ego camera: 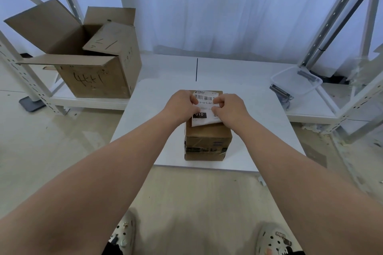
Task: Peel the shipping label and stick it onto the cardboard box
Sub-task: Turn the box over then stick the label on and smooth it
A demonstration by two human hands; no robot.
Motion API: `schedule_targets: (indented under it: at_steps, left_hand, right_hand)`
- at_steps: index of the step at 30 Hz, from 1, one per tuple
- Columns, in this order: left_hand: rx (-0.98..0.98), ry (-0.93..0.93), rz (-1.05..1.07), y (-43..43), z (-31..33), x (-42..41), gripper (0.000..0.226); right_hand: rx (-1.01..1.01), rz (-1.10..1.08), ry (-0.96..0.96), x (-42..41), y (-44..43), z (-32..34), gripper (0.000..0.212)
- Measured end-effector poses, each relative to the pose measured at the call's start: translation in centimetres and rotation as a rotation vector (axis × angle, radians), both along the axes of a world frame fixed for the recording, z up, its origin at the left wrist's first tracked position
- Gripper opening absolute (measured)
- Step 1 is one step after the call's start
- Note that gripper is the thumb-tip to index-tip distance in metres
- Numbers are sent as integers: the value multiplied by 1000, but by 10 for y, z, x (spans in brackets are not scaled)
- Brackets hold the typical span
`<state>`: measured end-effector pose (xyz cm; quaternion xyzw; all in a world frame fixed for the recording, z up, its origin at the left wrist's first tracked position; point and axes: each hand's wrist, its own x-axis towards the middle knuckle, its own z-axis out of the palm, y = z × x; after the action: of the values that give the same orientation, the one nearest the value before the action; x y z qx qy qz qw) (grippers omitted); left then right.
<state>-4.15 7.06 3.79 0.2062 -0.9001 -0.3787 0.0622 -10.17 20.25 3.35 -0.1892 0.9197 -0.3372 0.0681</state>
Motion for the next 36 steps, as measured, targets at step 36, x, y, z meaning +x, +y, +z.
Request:
schedule_targets:
  at_steps: [36]
  left_hand:
    - [-132, -23, -40, -2, -4, -2, 15]
  right_hand:
    - [106, 13, 27, 2, -3, 6, 30]
